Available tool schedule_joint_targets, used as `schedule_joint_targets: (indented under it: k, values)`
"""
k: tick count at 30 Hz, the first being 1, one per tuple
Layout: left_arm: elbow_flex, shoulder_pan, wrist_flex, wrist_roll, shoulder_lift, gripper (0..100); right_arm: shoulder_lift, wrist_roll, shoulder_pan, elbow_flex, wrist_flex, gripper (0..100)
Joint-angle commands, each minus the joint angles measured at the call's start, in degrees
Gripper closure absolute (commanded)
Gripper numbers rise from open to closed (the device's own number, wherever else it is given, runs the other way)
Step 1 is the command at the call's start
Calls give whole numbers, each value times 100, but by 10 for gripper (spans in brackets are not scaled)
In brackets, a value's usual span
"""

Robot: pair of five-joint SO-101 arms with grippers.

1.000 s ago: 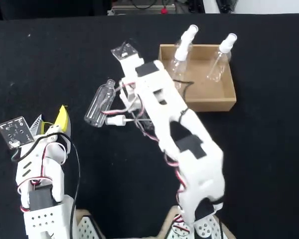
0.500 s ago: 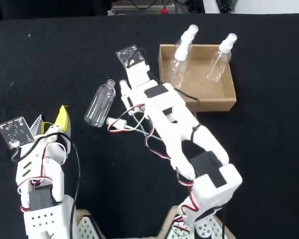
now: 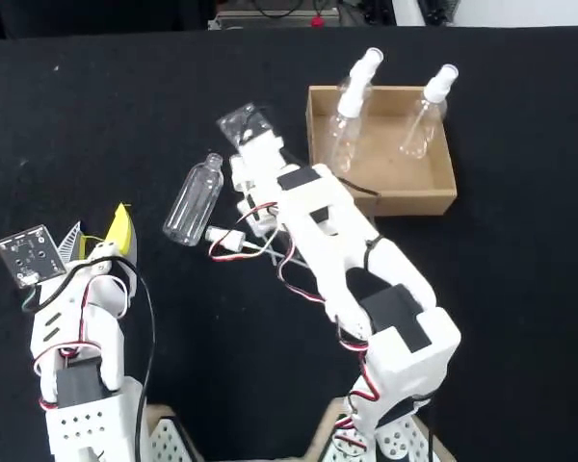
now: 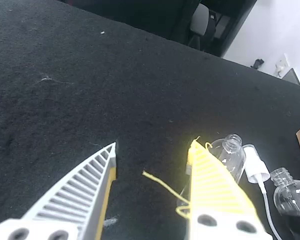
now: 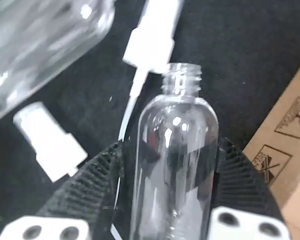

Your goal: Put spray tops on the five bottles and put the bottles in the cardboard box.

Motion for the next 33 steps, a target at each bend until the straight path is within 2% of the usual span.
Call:
schedule_joint_targets:
  k: [1,8,12,15,19,24,33]
  values:
    - [-101,-22,-105,53,-79,777,-84,484,70,-92,167,737]
    - [-101,-22,-105,53,-79,777,-66,-79,70,-145,-202,740]
    - [-101,-22,-105,53,-79,777,295,105,70,-233,-193,783]
    - [-101,-22,-105,53,-79,777,620,123,114,-286,-176,777]
    - [-101,-22,-105,53,-79,777,505,53,193,-532,158,779]
    - [-101,-22,-105,53,-79,777,-66,-501,185,-620,651,815]
    - [-101,-22,-105,53,-79,777,-1789,-510,202,-646,2040,821]
